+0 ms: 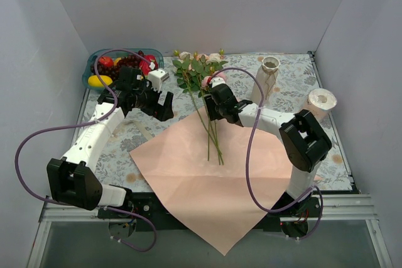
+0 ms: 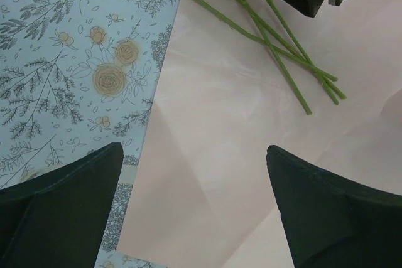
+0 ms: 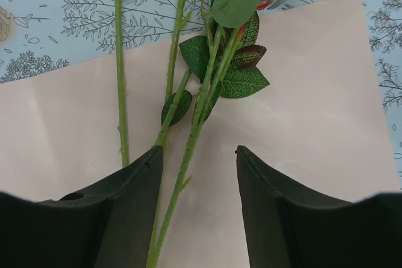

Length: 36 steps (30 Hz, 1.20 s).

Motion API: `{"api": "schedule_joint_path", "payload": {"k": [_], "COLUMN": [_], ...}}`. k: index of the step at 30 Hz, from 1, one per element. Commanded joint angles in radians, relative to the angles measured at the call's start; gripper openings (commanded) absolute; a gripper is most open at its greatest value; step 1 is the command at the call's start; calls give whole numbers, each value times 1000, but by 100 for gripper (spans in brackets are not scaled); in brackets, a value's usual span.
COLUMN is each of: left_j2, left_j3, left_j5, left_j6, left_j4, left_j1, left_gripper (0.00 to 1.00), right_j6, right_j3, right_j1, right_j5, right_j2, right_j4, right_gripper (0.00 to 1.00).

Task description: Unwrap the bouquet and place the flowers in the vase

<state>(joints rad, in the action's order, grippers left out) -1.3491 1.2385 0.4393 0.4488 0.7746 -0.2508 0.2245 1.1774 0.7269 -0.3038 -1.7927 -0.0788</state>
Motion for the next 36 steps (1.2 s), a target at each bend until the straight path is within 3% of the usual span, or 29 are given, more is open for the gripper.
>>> {"api": "schedule_joint_path", "payload": {"k": [1,14,19,26,27,31,36], "left_j2": [37,88,117,119,120,125,130], "left_j3": [-11,-50,-68,-60,-59,-63,-68], "left_j5": [-7,-30,-31,-37,-37,-51,-63], "left_j6": [-24,-50,-61,-65,-65,-79,-87], "left_j4": [-24,-38,-47,-37,-35,-34,-35], "left_j1": [-1,-1,-1,-1,-1,-1,-1], "left_gripper": [98,98,98,98,98,98,98], "right_j6": [-2,-5,-11,-8,-8,-8,-31], "right_j3": [19,42,62,88,90,76,82], "right_j1": [-4,-12,-21,-23,-24,-23,-23], "right_j5": [14,15,11,22,25,19,-18], "right_j2": [-31,-97,-126,-158,-157,-85,41], "right_j4": [66,68,59,44,39,28,-15], "right_gripper": [57,44,30,25,20,2,1]}}
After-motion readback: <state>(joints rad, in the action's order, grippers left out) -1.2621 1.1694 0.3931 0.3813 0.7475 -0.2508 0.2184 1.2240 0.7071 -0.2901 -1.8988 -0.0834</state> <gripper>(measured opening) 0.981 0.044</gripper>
